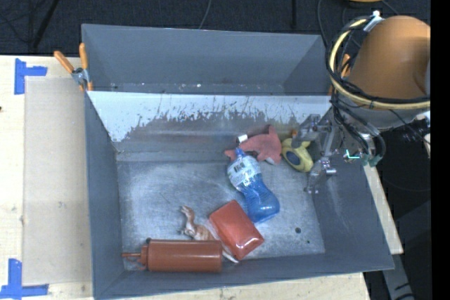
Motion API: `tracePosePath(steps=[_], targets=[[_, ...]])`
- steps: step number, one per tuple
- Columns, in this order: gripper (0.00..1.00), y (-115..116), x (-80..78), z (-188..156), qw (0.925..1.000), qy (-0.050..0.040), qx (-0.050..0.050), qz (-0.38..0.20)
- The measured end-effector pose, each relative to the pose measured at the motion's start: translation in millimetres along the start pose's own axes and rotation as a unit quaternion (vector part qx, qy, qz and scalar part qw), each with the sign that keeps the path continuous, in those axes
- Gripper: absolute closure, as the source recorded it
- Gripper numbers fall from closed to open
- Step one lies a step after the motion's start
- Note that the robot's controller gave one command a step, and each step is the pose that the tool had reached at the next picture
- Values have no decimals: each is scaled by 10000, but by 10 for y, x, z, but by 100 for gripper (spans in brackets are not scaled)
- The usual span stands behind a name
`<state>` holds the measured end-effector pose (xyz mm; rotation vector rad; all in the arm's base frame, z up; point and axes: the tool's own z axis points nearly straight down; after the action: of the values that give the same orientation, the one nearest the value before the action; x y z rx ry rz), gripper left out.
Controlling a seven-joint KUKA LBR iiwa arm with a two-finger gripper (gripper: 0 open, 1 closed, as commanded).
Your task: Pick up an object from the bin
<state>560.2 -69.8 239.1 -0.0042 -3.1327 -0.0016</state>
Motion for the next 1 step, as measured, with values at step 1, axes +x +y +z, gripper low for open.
tracePosePath(steps=[1], targets=[[0,3,-14,-42,10000,-41,5,-10]])
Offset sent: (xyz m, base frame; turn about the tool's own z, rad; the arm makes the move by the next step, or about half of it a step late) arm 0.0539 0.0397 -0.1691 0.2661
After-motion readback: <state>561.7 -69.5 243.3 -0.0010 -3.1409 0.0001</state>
